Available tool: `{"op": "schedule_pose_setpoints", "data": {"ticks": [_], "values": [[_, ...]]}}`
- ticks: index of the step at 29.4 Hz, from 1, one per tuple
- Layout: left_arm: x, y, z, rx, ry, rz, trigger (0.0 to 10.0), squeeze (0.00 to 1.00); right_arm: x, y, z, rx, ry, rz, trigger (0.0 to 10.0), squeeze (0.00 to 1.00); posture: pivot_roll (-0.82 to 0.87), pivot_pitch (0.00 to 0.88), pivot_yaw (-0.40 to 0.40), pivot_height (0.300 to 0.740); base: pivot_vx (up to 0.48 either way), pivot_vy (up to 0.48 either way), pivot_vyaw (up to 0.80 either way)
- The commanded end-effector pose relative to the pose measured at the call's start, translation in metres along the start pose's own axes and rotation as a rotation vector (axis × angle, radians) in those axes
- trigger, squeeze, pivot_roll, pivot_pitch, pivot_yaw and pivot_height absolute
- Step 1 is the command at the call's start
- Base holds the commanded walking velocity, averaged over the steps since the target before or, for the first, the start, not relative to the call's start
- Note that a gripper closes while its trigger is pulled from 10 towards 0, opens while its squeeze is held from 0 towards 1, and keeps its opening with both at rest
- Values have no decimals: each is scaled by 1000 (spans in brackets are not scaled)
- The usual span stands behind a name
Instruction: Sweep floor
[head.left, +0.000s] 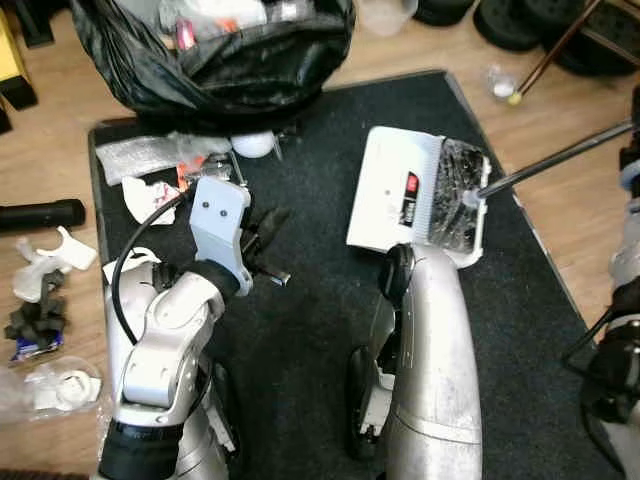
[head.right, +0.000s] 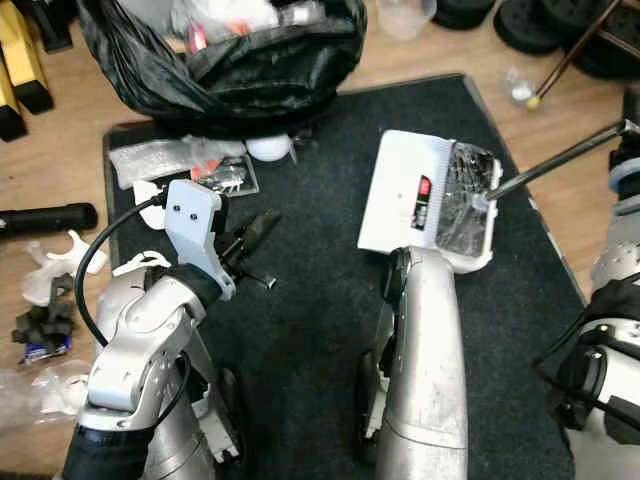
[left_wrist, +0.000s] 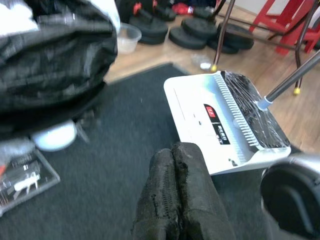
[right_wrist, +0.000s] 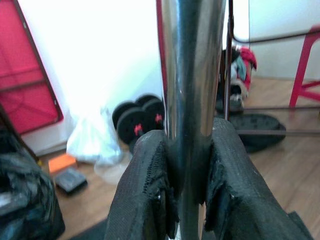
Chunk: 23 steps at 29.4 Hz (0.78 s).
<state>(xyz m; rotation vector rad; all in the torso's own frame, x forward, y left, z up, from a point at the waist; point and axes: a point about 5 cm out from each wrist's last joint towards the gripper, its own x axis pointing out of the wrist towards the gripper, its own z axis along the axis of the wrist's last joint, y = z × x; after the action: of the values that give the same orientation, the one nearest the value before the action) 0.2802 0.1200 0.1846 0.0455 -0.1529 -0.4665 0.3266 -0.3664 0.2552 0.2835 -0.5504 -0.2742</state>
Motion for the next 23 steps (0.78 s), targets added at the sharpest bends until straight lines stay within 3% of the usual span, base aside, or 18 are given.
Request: {"op": "schedule_pose_setpoints", "data": {"ticks": [1, 3, 4, 8, 9, 10, 11, 23], "values": [[3, 1, -4, -3, 7, 61, 10000, 0, 7, -6, 30, 19, -128, -29, 10000, 0, -163, 162, -115, 405, 0, 0, 0], [3, 1, -4, -3, 7, 61, 10000, 0, 7, -6, 30, 19, -128, -29, 10000, 0, -163, 162, -115, 405, 0, 0, 0], [8, 4, -5, 4, 7, 71, 10000, 0, 9, -5, 34, 20, -146, -32, 0, 0, -162, 146, -113, 415, 0, 0, 0], [11, 5, -6, 5, 7, 75, 10000, 0, 11, -2, 36, 20, -157, -26, 0, 0, -158, 136, -112, 425, 0, 0, 0], [13, 5, -6, 4, 3, 76, 10000, 0, 12, 1, 36, 14, -162, -15, 1412, 0, -157, 129, -113, 435, 0, 0, 0], [14, 5, -7, 4, 2, 76, 10000, 0, 12, 1, 36, 12, -162, -13, 1412, 0, -158, 127, -114, 440, 0, 0, 0], [15, 6, -7, 2, 0, 80, 10000, 0, 13, 2, 37, 13, -164, -9, 10000, 0, -158, 120, -116, 445, 0, 0, 0], [18, 6, -10, -4, 0, 99, 10000, 0, 20, 13, 39, 23, -177, 20, 10000, 0, -155, 97, -119, 495, 0, 0, 0]]}}
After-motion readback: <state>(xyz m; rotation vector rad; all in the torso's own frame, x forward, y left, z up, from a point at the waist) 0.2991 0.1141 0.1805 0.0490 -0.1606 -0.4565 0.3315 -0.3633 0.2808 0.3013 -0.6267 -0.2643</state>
